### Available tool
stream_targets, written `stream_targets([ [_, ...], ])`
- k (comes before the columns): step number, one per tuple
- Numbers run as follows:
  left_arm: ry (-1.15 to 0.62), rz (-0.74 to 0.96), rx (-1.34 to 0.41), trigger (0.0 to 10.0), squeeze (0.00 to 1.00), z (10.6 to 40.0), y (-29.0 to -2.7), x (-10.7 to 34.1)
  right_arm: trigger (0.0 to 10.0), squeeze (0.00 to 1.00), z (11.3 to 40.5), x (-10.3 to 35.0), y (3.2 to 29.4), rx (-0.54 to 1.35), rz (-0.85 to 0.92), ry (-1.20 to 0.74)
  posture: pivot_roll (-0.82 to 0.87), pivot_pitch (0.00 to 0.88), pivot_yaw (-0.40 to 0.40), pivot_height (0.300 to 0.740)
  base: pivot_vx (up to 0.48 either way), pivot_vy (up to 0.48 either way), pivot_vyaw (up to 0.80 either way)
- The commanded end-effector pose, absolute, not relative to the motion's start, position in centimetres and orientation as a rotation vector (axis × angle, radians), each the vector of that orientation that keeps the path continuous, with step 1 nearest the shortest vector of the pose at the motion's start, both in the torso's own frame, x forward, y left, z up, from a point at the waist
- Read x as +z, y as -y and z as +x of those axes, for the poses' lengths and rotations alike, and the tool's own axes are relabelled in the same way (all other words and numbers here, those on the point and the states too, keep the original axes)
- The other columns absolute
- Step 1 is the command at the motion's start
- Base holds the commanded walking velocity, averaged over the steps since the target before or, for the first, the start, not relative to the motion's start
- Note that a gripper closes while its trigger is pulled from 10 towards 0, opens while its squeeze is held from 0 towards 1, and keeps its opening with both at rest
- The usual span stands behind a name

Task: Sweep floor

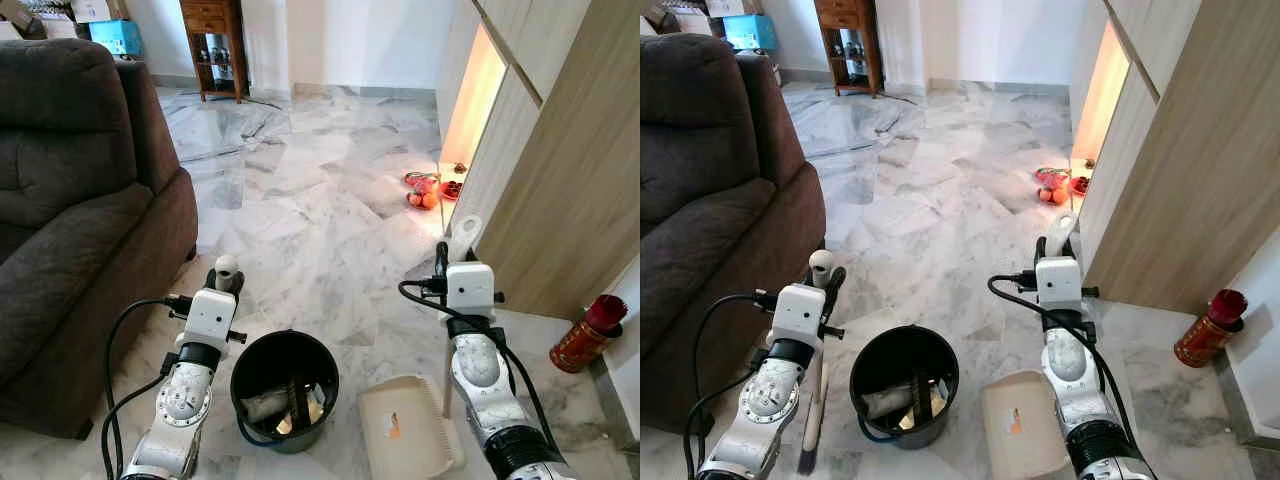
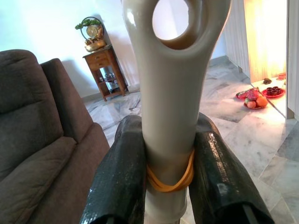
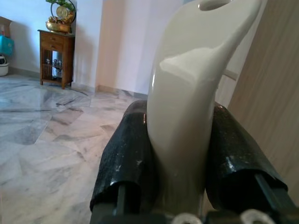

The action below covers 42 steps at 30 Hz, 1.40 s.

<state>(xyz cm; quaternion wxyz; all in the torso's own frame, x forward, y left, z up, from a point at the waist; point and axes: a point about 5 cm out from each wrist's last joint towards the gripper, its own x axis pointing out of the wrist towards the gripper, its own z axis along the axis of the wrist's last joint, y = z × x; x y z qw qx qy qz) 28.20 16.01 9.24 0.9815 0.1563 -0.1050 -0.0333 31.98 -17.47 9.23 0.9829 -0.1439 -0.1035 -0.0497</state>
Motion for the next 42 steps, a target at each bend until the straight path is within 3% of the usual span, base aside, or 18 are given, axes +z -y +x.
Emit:
stream_targets([
  [1, 0.271, 0.326, -0.069, 10.0, 0.0, 28.4, -15.86, 10.4, 10.0, 0.0, 32.54, 10.26, 17.1, -0.084, -0.288, 0.255, 0.14, 0.0, 0.01, 0.74, 0.0, 0.0, 0.0],
  [42, 0.271, 0.323, -0.064, 10.0, 0.0, 28.46, -15.76, 10.4, 10.0, 0.0, 32.66, 10.18, 16.6, -0.047, -0.273, 0.258, 0.14, 0.0, 0.007, 0.74, -0.246, 0.0, 0.0],
])
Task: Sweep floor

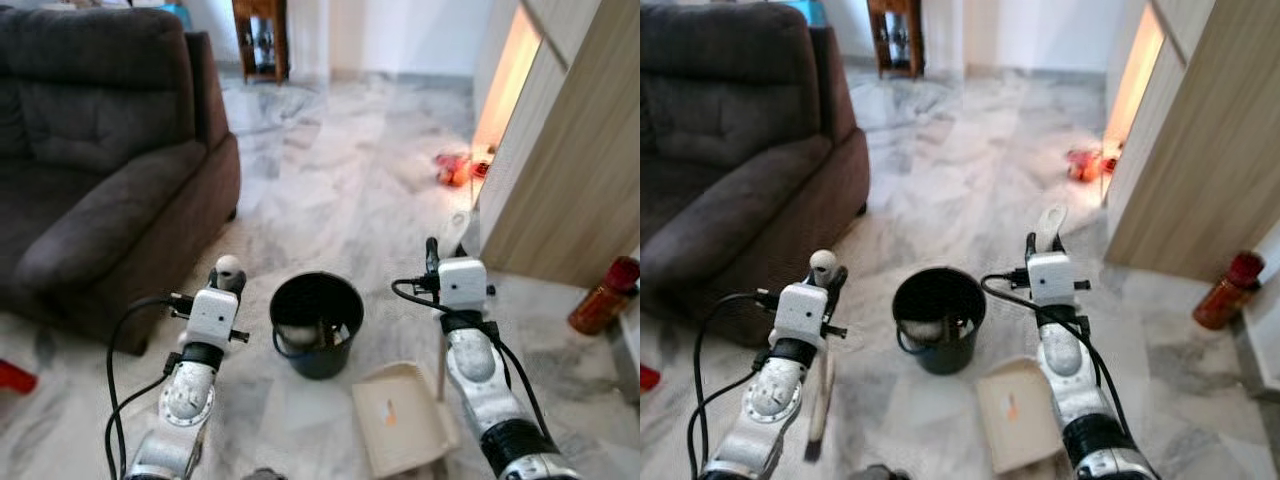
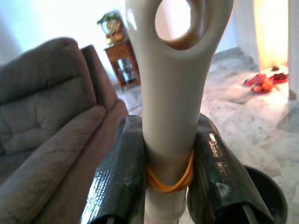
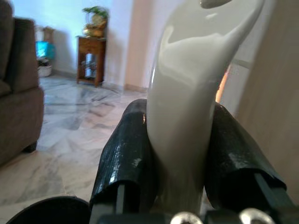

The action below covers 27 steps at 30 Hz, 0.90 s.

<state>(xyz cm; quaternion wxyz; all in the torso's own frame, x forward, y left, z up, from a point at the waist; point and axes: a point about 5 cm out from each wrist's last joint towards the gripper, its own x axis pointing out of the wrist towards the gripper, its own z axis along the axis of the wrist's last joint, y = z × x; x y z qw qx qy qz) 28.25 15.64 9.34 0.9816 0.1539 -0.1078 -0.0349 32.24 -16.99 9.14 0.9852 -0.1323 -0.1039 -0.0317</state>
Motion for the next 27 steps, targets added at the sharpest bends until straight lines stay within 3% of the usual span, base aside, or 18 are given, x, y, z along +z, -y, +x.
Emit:
stream_targets([
  [1, 0.272, 0.322, -0.064, 10.0, 0.0, 28.46, -15.75, 10.39, 10.0, 0.0, 32.66, 10.17, 16.6, -0.047, -0.273, 0.257, 0.14, 0.0, 0.006, 0.74, -0.259, 0.0, 0.0],
  [18, 0.272, 0.327, -0.068, 10.0, 0.0, 28.54, -15.62, 10.32, 10.0, 0.0, 32.67, 10.0, 16.6, -0.046, -0.26, 0.246, 0.13, 0.0, 0.004, 0.74, -0.031, 0.0, 0.0],
  [27, 0.27, 0.328, -0.077, 10.0, 0.0, 28.57, -15.52, 10.19, 10.0, 0.0, 32.71, 9.83, 16.52, -0.041, -0.261, 0.236, 0.13, 0.0, 0.006, 0.74, 0.0, 0.0, -0.73],
])
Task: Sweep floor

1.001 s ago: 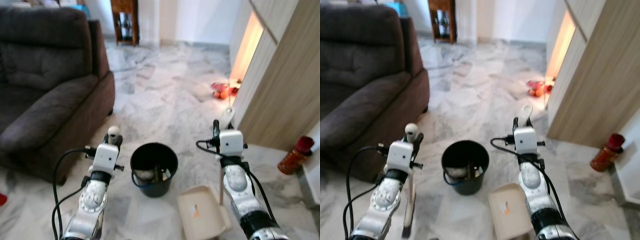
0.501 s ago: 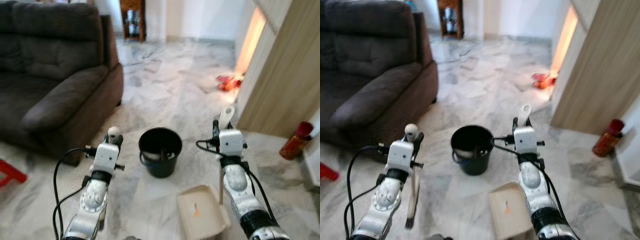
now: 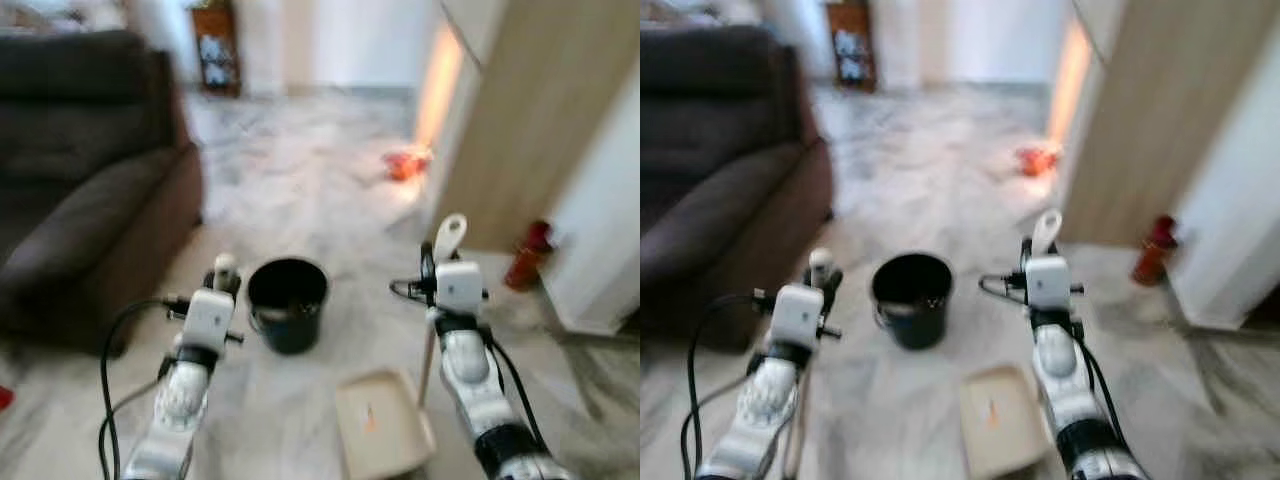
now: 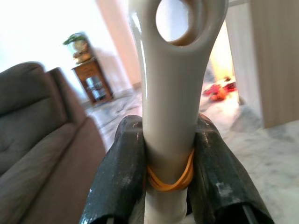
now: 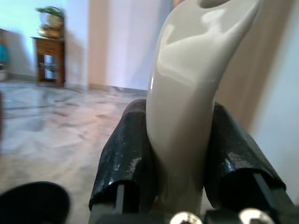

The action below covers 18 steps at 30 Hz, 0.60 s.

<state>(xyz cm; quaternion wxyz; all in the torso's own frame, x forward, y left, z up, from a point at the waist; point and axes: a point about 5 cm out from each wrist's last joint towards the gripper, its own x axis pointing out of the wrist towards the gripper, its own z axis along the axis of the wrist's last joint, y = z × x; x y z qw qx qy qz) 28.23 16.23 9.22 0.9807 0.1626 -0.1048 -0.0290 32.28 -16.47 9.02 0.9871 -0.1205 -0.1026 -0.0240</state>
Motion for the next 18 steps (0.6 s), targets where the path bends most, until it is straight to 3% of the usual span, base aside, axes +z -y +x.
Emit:
stream_targets([
  [1, 0.269, 0.328, -0.081, 10.0, 0.0, 28.59, -15.52, 10.16, 10.0, 0.0, 32.75, 9.84, 16.45, -0.041, -0.261, 0.235, 0.13, 0.0, 0.009, 0.74, 0.0, 0.0, -0.8],
  [18, 0.271, 0.329, -0.077, 10.0, 0.0, 28.8, -15.53, 10.24, 10.0, 0.0, 32.89, 9.68, 16.36, -0.042, -0.26, 0.22, 0.14, 0.0, 0.005, 0.74, 0.0, 0.0, -0.8],
])
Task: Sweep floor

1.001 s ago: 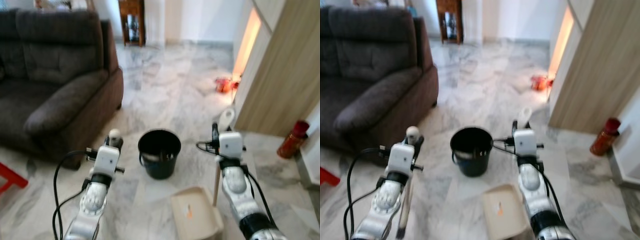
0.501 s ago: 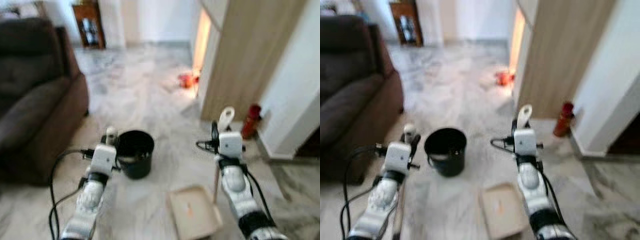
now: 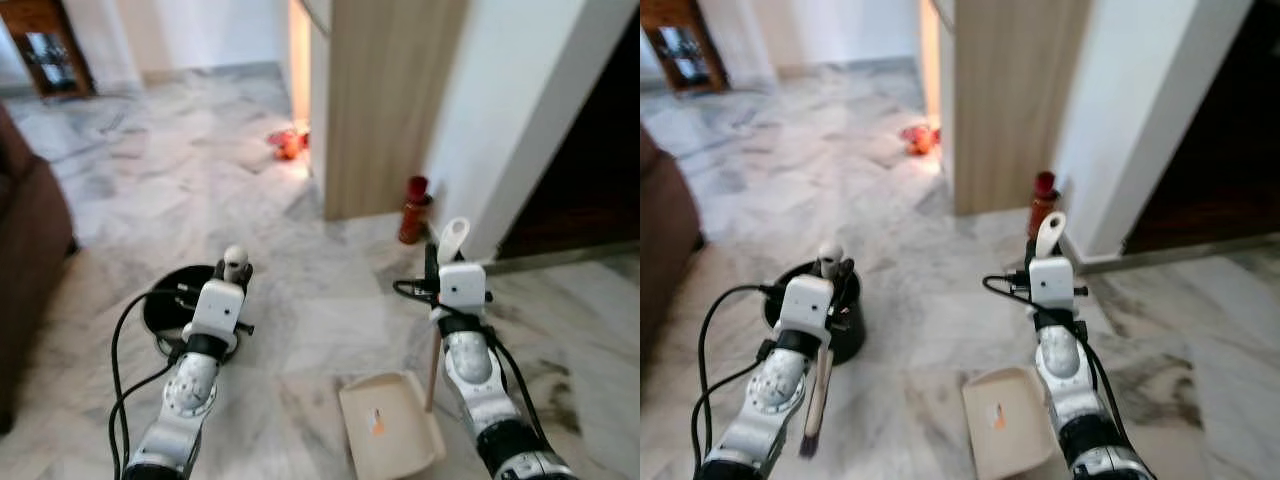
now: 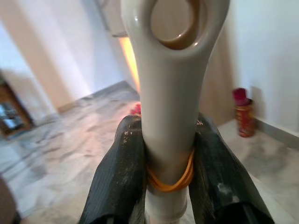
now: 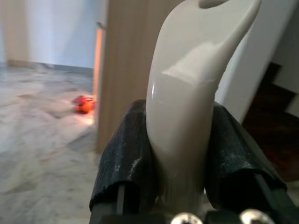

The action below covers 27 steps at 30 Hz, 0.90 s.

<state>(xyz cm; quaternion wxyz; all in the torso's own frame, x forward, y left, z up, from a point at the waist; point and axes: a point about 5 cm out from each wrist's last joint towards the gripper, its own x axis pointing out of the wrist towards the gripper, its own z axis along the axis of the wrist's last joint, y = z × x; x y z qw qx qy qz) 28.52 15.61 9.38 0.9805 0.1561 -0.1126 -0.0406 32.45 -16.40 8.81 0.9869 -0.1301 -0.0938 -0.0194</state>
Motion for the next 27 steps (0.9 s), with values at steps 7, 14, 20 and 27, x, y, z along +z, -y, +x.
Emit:
stream_targets([
  [7, 0.274, 0.328, -0.077, 10.0, 0.0, 28.97, -15.43, 10.35, 10.0, 0.0, 32.94, 9.71, 16.38, -0.045, -0.261, 0.221, 0.13, 0.0, 0.008, 0.74, 0.0, 0.0, -0.8],
  [14, 0.275, 0.332, -0.081, 10.0, 0.0, 29.11, -15.44, 10.44, 10.0, 0.0, 32.91, 9.71, 16.38, -0.049, -0.26, 0.222, 0.13, 0.0, 0.015, 0.74, 0.0, 0.0, -0.8],
  [20, 0.275, 0.333, -0.079, 10.0, 0.0, 29.2, -15.44, 10.48, 10.0, 0.0, 32.88, 9.73, 16.45, -0.049, -0.26, 0.223, 0.12, 0.0, 0.017, 0.74, 0.0, 0.0, -0.8],
  [27, 0.271, 0.328, -0.079, 10.0, 0.0, 29.27, -15.36, 10.37, 10.0, 0.0, 32.85, 9.79, 16.58, -0.051, -0.264, 0.226, 0.12, 0.0, 0.013, 0.74, 0.0, 0.0, -0.8],
])
